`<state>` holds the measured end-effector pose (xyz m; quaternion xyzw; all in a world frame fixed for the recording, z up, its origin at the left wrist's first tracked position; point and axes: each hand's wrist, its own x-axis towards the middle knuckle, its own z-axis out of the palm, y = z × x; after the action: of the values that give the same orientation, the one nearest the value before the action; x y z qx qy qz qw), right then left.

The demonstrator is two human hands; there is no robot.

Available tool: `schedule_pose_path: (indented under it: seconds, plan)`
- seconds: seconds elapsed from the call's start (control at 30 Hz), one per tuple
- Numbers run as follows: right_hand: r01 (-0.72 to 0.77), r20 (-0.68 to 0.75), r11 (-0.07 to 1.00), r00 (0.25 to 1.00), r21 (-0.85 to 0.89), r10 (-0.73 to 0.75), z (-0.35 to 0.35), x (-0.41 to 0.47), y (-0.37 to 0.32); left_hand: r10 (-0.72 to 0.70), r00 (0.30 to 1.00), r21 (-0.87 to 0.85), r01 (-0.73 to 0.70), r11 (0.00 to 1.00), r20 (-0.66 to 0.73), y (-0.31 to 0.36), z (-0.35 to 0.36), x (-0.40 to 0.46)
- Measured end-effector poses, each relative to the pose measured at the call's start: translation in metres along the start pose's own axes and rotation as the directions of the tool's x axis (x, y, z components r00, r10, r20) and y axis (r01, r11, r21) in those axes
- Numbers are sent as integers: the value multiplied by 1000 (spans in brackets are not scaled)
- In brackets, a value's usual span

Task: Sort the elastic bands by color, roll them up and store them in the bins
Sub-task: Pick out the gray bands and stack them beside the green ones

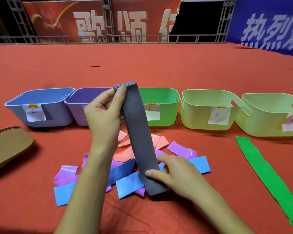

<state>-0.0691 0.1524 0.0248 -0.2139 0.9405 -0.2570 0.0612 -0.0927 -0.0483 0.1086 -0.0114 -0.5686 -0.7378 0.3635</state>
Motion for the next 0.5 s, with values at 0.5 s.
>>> schedule_pose_path:
  seconds: [0.5]
  plan:
    - [-21, -198, 905, 973, 425, 116, 24, -12, -42, 64, 998, 61, -64, 996, 7, 1, 12, -13]
